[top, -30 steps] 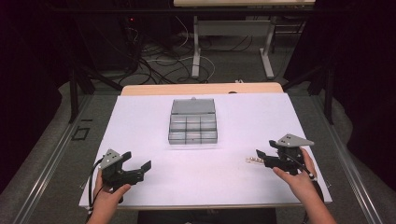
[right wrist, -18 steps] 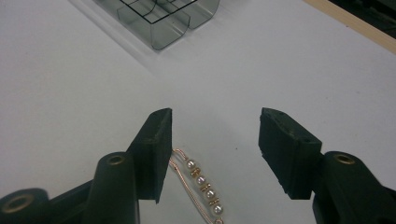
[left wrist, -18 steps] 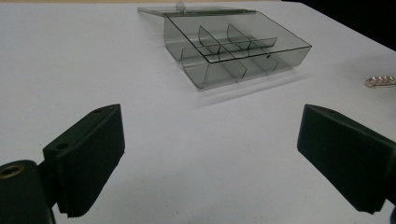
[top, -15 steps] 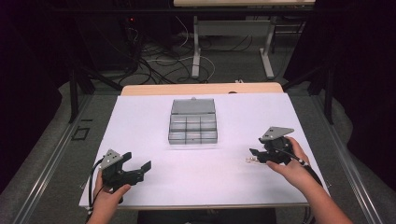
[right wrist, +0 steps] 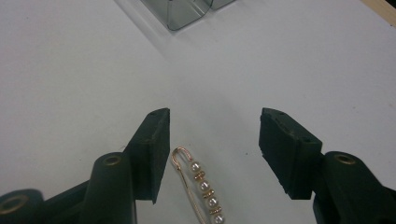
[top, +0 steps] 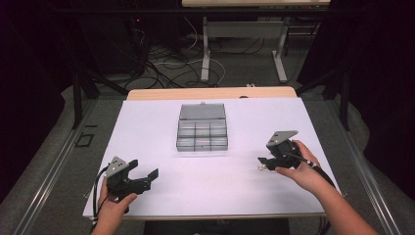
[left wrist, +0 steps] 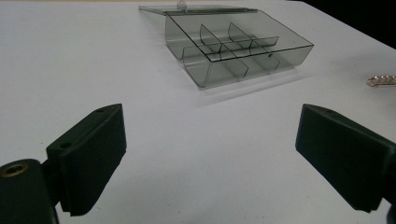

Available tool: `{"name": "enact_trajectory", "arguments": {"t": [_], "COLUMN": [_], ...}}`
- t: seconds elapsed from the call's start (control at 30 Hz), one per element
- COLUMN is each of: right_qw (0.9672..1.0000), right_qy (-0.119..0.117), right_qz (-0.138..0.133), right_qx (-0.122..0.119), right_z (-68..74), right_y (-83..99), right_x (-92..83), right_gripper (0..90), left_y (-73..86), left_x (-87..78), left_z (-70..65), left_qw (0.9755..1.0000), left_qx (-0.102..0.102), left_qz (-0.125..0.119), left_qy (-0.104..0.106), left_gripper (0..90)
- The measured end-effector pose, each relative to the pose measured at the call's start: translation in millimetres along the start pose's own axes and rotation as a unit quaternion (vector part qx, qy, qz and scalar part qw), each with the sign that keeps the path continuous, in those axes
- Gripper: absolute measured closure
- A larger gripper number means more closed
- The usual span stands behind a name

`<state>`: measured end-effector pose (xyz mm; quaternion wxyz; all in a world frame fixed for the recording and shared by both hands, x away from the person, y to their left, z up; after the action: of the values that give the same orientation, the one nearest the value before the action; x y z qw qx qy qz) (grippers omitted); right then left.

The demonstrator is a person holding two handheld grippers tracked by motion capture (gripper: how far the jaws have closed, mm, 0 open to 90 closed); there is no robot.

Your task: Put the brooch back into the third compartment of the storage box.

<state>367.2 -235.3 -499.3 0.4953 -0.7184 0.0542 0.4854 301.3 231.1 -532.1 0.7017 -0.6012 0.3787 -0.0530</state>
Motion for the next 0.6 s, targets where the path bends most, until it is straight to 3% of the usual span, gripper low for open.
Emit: {"name": "enact_trajectory", "arguments": {"t": [0.07,0.37,0.6], "right_qw": [1.0000,0.9983,0.9959], "right_qy": [-0.002,0.007,-0.007], "right_qz": [0.000,0.049,0.074], "right_qx": [0.004,-0.032,-0.052], "right_z": [0.7,1.0,1.8], "right_y": [-0.8,-2.0,-0.3], "right_x": [0.8,8.3,15.9], "right_gripper": [41.8,48.4,54.9], "left_y": [0.1,0.1,0.2], "left_x": [0.0,-0.1,0.3], "left_z": [0.1,0.5,0.4], "left_qw": [1.0000,1.0000,1.0000], "left_qx": [0.000,-0.001,-0.003], "left_qz": [0.001,0.002,0.002], "left_qy": [0.000,0.000,-0.001], "left_gripper": [8.8,9.5,10.0]}}
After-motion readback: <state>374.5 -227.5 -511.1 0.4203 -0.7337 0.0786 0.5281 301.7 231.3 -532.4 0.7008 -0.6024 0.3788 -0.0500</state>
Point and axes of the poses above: each handheld gripper's, and its own axes: x roughly forward along the jaws, y roughly out of its underside, z roughly to its left, the point moved 2 cm from there along x, roughly forward along the jaws, and after that the axes turned 12 degrees about x, right-handed, at the moved point
